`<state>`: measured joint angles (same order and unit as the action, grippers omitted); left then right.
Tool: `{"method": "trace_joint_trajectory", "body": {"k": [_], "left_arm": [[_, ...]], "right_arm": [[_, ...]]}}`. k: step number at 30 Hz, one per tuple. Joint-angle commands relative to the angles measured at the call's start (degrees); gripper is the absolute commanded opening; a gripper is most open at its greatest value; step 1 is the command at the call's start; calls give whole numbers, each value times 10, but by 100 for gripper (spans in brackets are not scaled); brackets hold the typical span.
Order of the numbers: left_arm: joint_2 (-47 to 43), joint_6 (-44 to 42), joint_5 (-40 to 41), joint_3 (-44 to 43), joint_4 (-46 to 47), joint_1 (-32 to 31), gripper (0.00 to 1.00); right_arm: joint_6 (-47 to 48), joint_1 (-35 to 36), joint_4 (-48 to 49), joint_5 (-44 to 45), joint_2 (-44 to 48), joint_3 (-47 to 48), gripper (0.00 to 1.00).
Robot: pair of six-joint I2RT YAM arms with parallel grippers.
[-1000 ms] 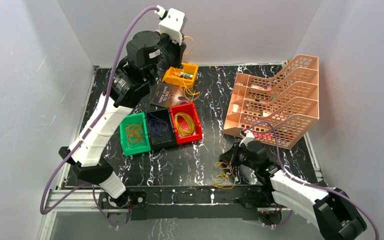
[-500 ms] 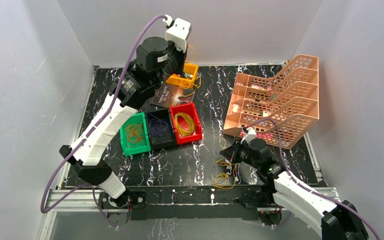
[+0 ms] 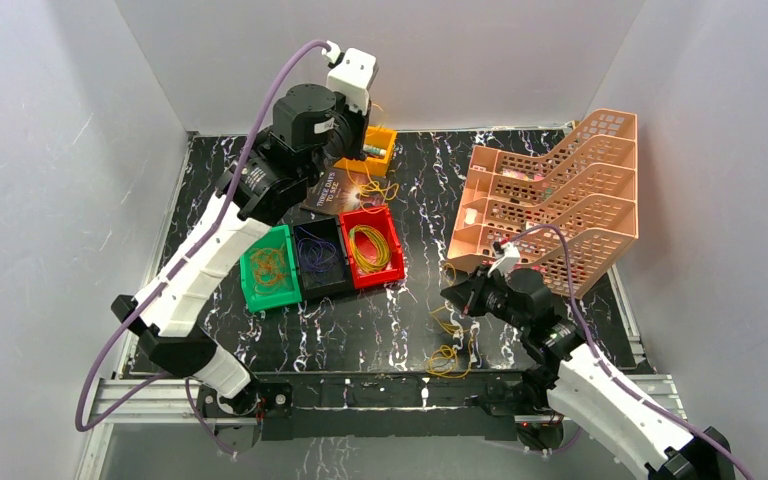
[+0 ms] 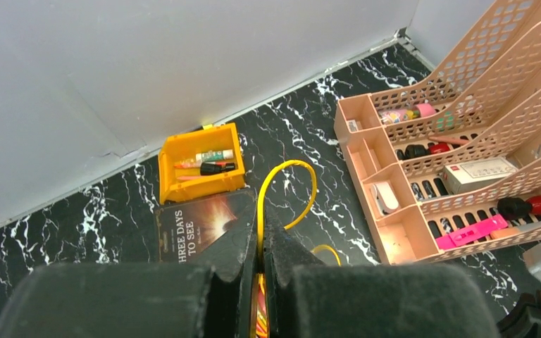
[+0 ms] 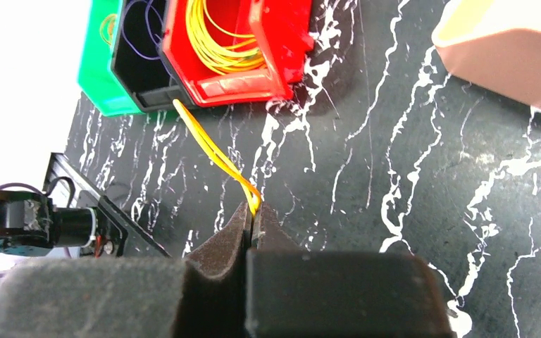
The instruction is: Untangle the cables
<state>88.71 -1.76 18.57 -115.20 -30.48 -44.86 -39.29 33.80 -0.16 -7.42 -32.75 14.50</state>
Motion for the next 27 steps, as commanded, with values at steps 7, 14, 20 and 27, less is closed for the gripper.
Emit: {"method": "trace_joint_trajectory", "body": {"k": [7,14,20,27], "left_arm": [[-24,27,-3,37,-6,-2,0],[-20,30,-7,40,-6,-2,0],[-25,32,-9,49,-7,-2,0],[-34,55,-30,82,-7,-2,0]], "right_arm": [[-3,1,-57,6,-7,111,0],[176,1,-94,93,15,125,96],[176,1,-120,95,8,137,98],[165,1,-104,108,9,136,96]]}}
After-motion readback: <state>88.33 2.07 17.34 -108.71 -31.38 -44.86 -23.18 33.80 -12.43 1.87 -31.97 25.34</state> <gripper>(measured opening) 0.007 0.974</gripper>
